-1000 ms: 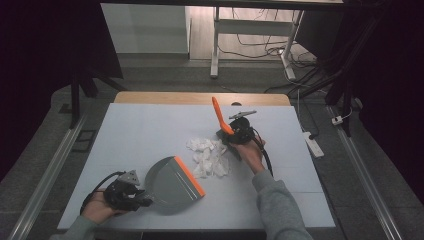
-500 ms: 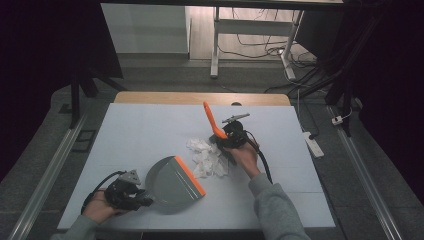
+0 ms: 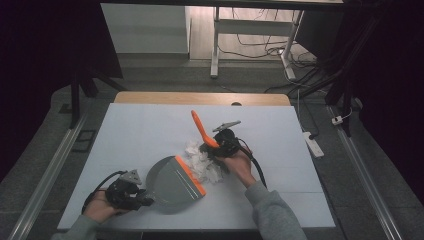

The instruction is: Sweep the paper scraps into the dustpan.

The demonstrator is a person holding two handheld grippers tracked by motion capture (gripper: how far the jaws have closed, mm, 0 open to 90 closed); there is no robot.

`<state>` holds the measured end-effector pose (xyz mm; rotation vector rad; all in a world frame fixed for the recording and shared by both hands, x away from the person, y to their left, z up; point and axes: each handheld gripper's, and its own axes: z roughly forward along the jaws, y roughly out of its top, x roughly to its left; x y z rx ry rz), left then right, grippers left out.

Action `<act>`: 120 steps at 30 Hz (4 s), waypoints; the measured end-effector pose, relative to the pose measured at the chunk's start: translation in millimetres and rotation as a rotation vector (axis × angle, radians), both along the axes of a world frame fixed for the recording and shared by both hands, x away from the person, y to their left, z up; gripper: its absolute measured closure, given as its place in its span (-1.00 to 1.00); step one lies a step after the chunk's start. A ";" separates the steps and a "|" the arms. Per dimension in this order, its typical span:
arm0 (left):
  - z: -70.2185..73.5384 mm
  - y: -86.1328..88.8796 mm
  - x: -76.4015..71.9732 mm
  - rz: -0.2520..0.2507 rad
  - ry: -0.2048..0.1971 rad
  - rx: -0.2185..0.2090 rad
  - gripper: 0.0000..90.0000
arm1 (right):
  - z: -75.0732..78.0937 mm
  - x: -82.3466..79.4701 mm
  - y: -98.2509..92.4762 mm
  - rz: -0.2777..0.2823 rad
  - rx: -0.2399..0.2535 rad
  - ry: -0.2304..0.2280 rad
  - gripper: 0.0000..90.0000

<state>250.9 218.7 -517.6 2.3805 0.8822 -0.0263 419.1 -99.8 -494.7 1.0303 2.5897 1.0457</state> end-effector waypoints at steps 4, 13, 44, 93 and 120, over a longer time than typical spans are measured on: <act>0.2 -0.5 0.3 0.001 0.001 0.002 0.37 | -0.1 -9.5 5.7 0.036 0.009 0.009 0.56; 0.0 -0.7 0.7 0.000 0.003 -0.001 0.37 | 0.7 -30.0 25.2 0.128 0.007 0.014 0.56; 0.1 -0.5 1.0 -0.002 0.006 0.000 0.37 | 35.1 -3.0 -5.7 0.017 0.072 -0.093 0.56; -0.7 1.2 1.1 0.002 0.006 -0.003 0.37 | 1.8 3.8 54.3 0.256 -0.089 -0.012 0.56; -0.8 0.1 1.0 0.006 0.007 -0.006 0.37 | 25.5 -9.9 -10.1 0.040 0.046 -0.108 0.56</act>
